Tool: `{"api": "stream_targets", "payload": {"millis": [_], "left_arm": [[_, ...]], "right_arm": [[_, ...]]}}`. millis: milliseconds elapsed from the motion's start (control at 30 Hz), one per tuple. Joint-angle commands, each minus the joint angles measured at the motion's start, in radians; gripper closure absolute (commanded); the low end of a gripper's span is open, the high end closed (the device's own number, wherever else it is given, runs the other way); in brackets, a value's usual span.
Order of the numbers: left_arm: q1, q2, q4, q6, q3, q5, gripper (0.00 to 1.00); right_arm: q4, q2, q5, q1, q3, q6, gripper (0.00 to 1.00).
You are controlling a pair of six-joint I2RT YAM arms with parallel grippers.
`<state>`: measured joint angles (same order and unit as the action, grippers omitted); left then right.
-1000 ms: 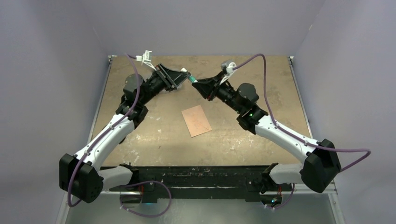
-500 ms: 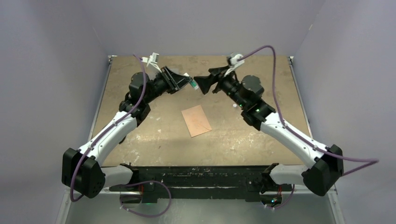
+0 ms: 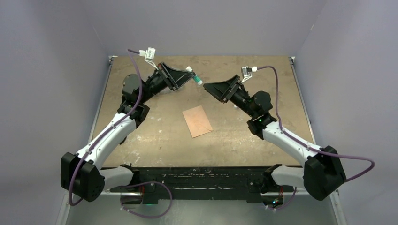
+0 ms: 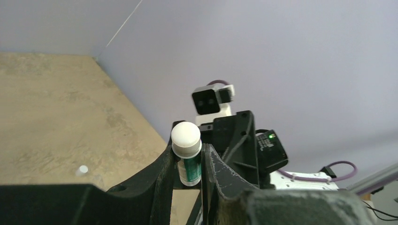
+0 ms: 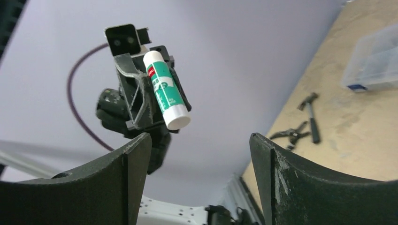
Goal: Place the letter into the envelope and seal it
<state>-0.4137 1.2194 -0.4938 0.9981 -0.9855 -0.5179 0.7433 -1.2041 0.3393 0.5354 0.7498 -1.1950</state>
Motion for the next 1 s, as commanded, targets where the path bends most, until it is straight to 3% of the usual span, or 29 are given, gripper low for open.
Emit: {"api": "stream_targets", "payload": {"millis": [0,200,633,867,967], "left_arm": [[-0.002,-0.044,-0.210,0.099,0.013,-0.050,1.00],[-0.002,-0.024,-0.318,0.206,0.043,-0.063,1.00],[-0.004,-0.030,-0.333,0.229,0.074,-0.058,1.00],[-0.004,-0.035,-0.288,0.202,0.069,-0.024,1.00],[-0.004,-0.045,-0.238,0.191,0.070,0.017,1.00]], "right_arm": [[0.318,-0.024,0.110,0.002,0.009,-0.191,0.24],[0.472,-0.072,0.148,0.003,0.011,-0.263,0.42],[0.419,-0.137,0.195,0.006,0.109,-0.216,0.46],[0.374,-0.144,0.218,0.010,0.142,-0.145,0.85],[0.251,-0.126,0.210,0.018,0.173,-0.018,0.97]]}}
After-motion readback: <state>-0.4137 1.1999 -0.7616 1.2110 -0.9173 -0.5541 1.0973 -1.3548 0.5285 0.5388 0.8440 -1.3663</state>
